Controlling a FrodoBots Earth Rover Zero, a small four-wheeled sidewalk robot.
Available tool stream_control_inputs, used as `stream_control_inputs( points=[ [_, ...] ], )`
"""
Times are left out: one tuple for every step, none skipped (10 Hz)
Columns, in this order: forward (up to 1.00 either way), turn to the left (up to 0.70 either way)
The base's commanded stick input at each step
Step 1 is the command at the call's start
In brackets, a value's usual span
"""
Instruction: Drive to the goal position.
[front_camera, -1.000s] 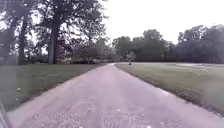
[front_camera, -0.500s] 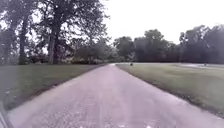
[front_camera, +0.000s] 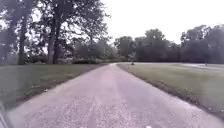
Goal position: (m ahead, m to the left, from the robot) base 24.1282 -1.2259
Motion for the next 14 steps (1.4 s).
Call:
stream_control_inputs(
  points=[
    [0.70, 0.00],
    [0.70, 0.00],
    [0.70, 0.00],
    [0.70, 0.00],
    [0.70, 0.00],
    [0.70, 0.00],
    [0.70, 0.00],
    [0.70, 0.00],
    [0.70, 0.00],
    [0.70, 0.00],
    [0.70, 0.00],
    [0.70, 0.00],
    [0.70, 0.00],
    [0.70, 0.00]
  ],
)
